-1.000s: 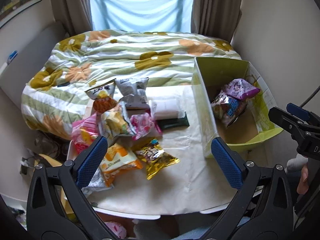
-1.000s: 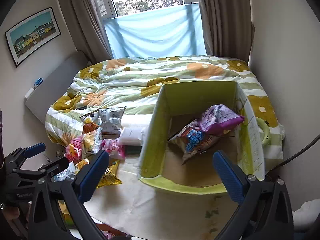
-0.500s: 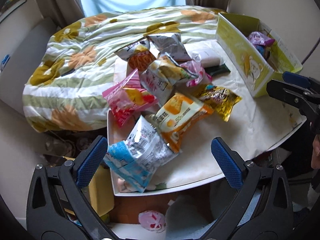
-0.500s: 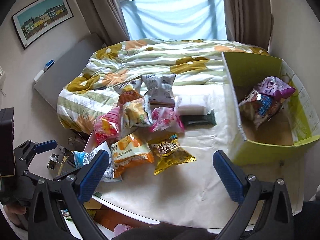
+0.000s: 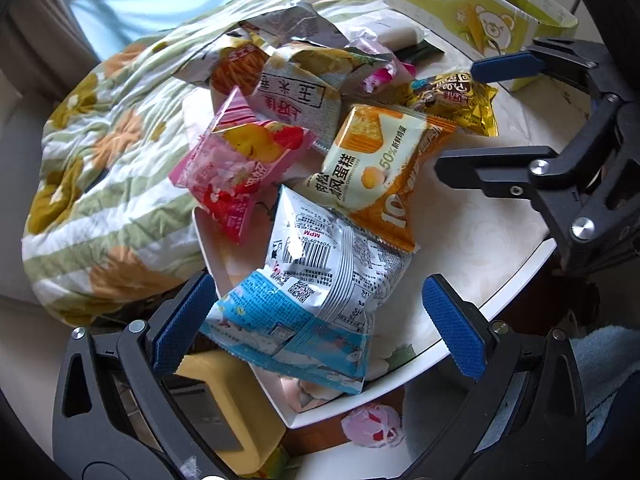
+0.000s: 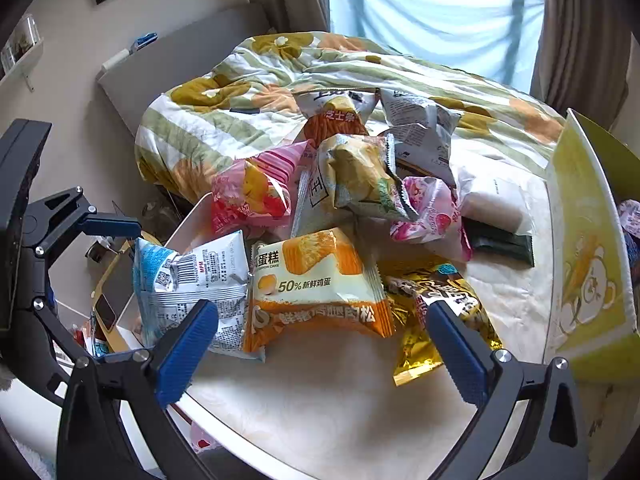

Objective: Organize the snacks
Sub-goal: 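Grasp the white-blue MPM bag with the left tool while the right tool grasps the orange egg-cake bag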

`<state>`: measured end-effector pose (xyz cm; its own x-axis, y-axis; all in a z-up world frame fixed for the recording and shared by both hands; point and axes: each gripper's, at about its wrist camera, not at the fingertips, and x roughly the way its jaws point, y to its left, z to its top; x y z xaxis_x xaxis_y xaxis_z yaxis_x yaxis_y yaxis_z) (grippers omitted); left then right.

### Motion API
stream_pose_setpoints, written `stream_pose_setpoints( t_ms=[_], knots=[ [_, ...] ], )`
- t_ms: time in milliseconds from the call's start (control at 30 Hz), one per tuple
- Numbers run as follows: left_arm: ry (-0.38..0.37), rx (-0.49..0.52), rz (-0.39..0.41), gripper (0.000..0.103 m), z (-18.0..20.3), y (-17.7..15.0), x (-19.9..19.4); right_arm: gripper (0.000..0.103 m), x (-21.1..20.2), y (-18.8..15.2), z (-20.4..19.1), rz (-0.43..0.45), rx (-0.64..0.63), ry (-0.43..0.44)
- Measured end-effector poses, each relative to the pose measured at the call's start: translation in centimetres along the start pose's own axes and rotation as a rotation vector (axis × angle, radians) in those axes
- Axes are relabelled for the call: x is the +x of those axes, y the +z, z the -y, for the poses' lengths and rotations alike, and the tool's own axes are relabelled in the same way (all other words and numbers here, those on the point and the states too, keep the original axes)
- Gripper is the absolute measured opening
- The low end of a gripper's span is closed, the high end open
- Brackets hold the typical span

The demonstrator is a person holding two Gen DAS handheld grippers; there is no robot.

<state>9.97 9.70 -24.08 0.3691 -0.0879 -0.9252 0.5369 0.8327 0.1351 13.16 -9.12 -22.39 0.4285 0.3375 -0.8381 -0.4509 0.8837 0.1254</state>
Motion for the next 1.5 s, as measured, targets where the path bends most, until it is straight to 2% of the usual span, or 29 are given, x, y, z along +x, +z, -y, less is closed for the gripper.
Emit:
stream_pose_setpoints(
  t_ms=[300,433,733,900,1100,1167,1233,1333,1500],
  knots=[
    [0.03,0.05,-0.08,0.102,0.0,-0.2,4.7,0.103,4.6,1.2,0.0,-0.065,-0.092,0.021],
    [0.013,0.045,-0.102,0.102,0.1,-0.1,5.8,0.103,6.5,1.5,-0.3,-0.094,-0.122,0.037],
    [-0.015,0.031,-0.086,0.082,0.3,-0.2,6.0,0.103,8.9,1.5,-0.6,-0.141,-0.19,0.056],
    [-0.032,0.009,-0.077,0.065,0.3,0.0,5.8,0.103,9.8,1.4,-0.4,-0.149,-0.165,0.087],
    [-0.037,-0.013,-0.077,0.061,0.2,0.2,5.8,0.102,10.9,1.9,-0.5,-0.148,-0.153,0.116],
    [-0.034,-0.016,-0.075,0.061,0.3,0.1,5.7,0.096,10.7,2.0,-0.6,-0.133,-0.16,0.109],
    [-0.034,-0.023,-0.075,0.06,0.3,0.2,5.6,0.083,10.3,2.3,-0.5,-0.123,-0.165,0.116],
    [-0.037,-0.035,-0.074,0.058,0.1,0.2,5.5,0.078,10.0,2.4,-0.9,-0.119,-0.176,0.098],
    [-0.028,-0.04,-0.074,0.058,-0.1,0.1,5.3,0.077,9.3,1.9,-0.7,-0.123,-0.148,0.099]
  ],
)
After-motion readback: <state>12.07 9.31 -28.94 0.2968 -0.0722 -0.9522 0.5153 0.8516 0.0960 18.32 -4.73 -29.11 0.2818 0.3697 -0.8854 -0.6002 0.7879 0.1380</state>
